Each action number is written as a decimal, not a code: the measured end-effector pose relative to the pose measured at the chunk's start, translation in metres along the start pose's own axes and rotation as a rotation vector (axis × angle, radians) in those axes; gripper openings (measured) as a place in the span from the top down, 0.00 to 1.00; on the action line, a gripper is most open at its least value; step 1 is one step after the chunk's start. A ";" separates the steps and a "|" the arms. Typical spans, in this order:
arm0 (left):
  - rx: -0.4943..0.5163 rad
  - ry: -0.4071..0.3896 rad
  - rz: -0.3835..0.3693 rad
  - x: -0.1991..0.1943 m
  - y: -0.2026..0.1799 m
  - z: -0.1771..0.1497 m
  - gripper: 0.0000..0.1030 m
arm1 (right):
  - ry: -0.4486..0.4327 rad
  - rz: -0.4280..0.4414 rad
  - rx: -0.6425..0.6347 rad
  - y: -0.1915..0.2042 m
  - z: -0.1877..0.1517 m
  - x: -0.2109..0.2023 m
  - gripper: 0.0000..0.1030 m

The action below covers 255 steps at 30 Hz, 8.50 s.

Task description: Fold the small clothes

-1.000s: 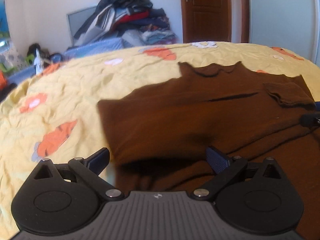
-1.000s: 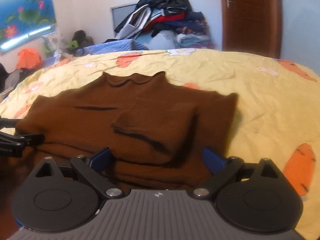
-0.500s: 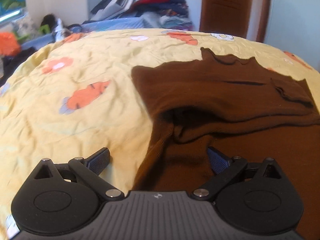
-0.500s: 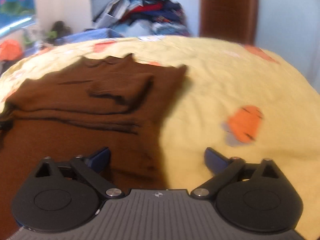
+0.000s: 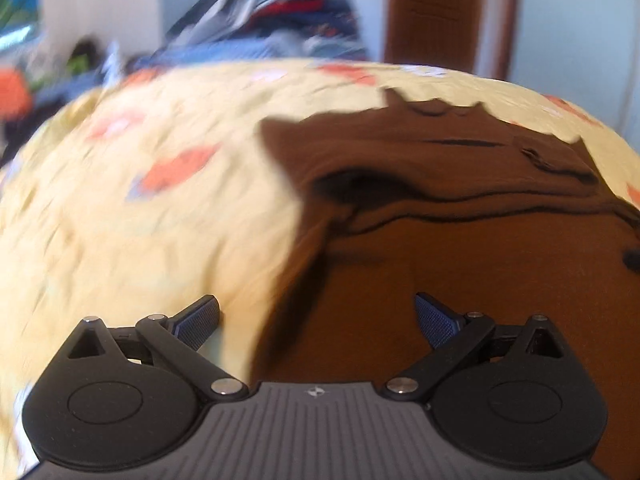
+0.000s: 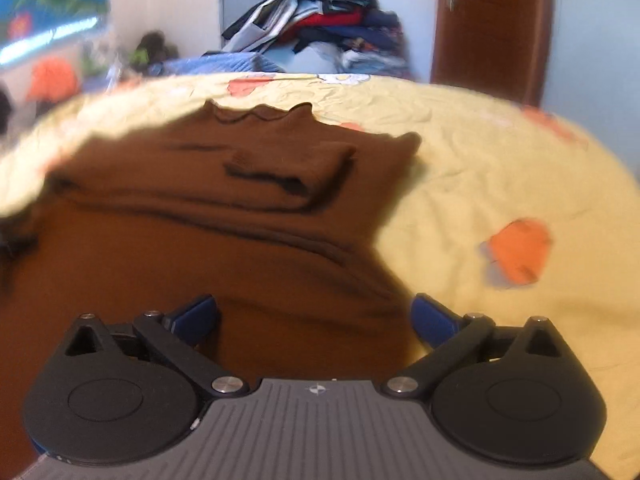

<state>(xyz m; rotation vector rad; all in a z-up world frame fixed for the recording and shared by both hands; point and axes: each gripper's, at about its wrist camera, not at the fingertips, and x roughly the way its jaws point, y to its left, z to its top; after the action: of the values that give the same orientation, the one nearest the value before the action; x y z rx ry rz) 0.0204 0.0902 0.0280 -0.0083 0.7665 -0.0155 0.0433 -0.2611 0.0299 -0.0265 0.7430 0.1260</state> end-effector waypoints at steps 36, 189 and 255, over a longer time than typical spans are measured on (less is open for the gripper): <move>0.075 0.059 -0.045 -0.089 -0.039 -0.087 0.00 | 0.030 0.069 -0.044 0.067 -0.078 -0.092 0.00; 0.070 0.012 -0.044 -0.040 -0.067 -0.039 0.09 | -0.018 0.150 -0.137 0.080 -0.055 -0.059 0.00; -0.618 0.277 -0.773 -0.092 0.059 -0.122 0.01 | 0.267 0.552 0.692 -0.057 -0.119 -0.145 0.00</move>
<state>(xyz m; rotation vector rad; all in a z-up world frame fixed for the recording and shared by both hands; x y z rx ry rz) -0.1299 0.1502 0.0027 -0.9053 0.9805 -0.5230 -0.1357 -0.3416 0.0395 0.8391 1.0150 0.3900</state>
